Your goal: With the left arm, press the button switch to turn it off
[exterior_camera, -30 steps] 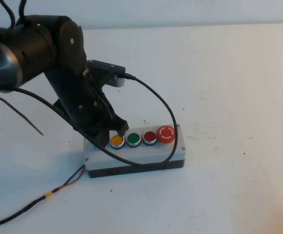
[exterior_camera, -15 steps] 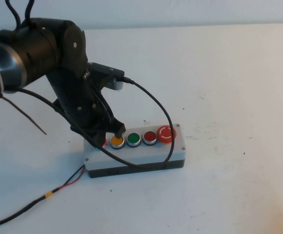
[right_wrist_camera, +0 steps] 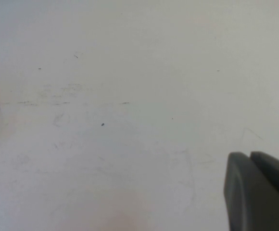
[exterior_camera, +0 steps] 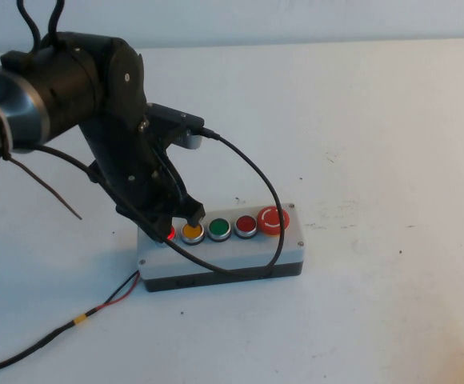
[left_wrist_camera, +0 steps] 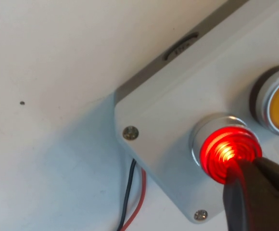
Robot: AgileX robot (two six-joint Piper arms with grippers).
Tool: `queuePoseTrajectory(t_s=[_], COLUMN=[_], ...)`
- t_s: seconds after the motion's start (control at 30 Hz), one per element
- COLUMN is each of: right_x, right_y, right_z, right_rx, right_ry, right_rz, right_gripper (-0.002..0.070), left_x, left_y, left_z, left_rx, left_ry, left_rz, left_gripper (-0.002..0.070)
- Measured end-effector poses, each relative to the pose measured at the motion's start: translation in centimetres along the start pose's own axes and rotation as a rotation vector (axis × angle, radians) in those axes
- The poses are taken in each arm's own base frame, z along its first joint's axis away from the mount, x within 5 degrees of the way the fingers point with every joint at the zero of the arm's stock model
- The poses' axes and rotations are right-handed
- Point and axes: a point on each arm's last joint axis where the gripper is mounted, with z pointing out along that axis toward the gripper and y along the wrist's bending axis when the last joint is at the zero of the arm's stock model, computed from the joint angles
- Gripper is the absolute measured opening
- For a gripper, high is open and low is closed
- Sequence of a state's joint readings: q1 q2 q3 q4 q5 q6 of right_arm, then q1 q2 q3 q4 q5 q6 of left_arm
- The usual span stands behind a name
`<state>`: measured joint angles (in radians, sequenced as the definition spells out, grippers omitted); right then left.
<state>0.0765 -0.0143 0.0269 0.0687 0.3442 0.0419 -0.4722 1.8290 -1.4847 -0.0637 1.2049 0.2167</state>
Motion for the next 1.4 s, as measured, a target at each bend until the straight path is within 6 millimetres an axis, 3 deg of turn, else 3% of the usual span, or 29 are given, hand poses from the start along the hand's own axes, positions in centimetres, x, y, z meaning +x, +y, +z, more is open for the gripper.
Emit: queuePoseTrajectory(t_s=[0.63, 0.8, 0.9, 1.07, 1.23, 1.4], right_x=[0.0, 0.0, 0.0, 0.0, 0.0, 0.0], right_y=[0.0, 0.0, 0.0, 0.0, 0.0, 0.0], right_z=[0.0, 0.0, 0.0, 0.0, 0.0, 0.0], right_rx=[0.0, 0.0, 0.0, 0.0, 0.0, 0.0], right_ry=[0.0, 0.0, 0.0, 0.0, 0.0, 0.0], right_rz=[0.0, 0.0, 0.0, 0.0, 0.0, 0.0], right_gripper=[-0.0016, -0.0016, -0.0016, -0.0016, -0.0017, -0.0016], left_x=[-0.3, 0.6, 2.9, 10.0, 17.3, 21.8], left_y=[0.2, 0.0, -0.7, -2.3, -3.7, -4.4], left_z=[0.5, -1.9, -5.7, -10.3, -10.7, -9.3], left_rx=[-0.01, -0.043, -0.079, -0.132, -0.148, -0.159], left_ry=[0.034, -0.074, -0.238, -0.542, -0.777, -0.938], left_rz=[0.006, 0.017, 0.015, -0.007, -0.066, -0.09], left_gripper=[-0.0003, -0.0003, -0.0003, -0.0003, -0.0003, -0.0003])
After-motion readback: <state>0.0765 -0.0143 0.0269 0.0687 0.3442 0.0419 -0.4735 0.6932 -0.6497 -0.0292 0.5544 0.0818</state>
